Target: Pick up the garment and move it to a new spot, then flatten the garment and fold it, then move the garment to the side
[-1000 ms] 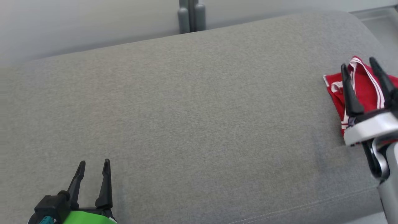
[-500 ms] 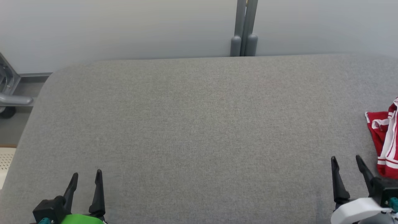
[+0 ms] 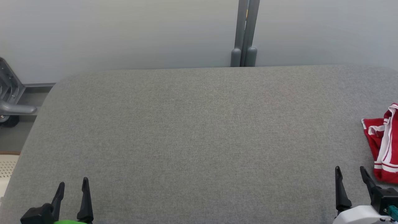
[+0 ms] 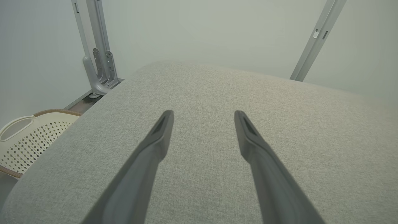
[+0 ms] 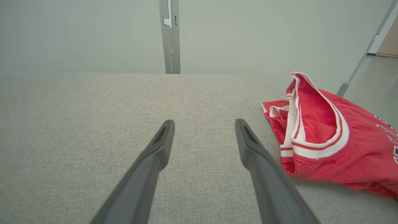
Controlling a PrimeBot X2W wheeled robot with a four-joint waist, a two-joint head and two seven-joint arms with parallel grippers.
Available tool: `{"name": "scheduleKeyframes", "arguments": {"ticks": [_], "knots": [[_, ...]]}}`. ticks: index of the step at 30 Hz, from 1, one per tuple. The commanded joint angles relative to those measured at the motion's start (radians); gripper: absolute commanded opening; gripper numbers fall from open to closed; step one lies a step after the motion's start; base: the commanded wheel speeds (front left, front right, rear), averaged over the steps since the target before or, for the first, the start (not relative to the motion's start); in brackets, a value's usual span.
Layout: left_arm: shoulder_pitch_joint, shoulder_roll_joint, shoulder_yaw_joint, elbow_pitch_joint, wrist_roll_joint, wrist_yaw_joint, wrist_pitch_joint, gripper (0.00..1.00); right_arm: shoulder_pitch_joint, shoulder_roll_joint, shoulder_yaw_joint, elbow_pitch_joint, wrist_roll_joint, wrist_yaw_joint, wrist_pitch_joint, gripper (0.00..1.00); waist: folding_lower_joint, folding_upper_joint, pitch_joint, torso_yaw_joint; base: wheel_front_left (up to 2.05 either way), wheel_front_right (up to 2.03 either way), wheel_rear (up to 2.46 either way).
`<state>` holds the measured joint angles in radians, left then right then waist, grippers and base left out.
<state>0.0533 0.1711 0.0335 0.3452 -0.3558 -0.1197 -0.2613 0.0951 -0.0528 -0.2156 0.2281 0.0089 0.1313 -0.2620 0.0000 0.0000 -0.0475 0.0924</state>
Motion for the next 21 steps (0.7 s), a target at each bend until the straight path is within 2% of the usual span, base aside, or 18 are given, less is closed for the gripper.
{"name": "scheduleKeyframes", "arguments": {"ticks": [1,16,18,21], "knots": [[0.010,-0.003,0.005,0.000,0.009,-0.003,-0.004,1.00,0.000,0.001,0.000,-0.002,0.007,-0.001,-0.003,1.00,0.0000,0.0000,0.000,-0.001,0.00,0.00,0.00],[0.012,-0.023,0.017,-0.005,0.022,-0.012,-0.004,1.00,0.011,0.001,0.018,-0.024,-0.004,-0.001,-0.004,1.00,0.0000,0.0000,-0.001,0.007,0.00,0.00,0.00],[0.016,-0.019,0.017,-0.004,0.012,-0.010,-0.004,1.00,0.010,0.002,0.022,-0.024,-0.008,0.001,-0.003,1.00,0.0000,0.0000,-0.005,-0.059,0.00,0.00,0.00],[0.017,-0.022,0.008,-0.007,0.015,-0.011,-0.004,1.00,0.020,0.000,0.011,-0.025,-0.003,-0.001,-0.003,1.00,0.0000,0.0000,-0.008,-0.059,0.00,0.00,0.00]]}}
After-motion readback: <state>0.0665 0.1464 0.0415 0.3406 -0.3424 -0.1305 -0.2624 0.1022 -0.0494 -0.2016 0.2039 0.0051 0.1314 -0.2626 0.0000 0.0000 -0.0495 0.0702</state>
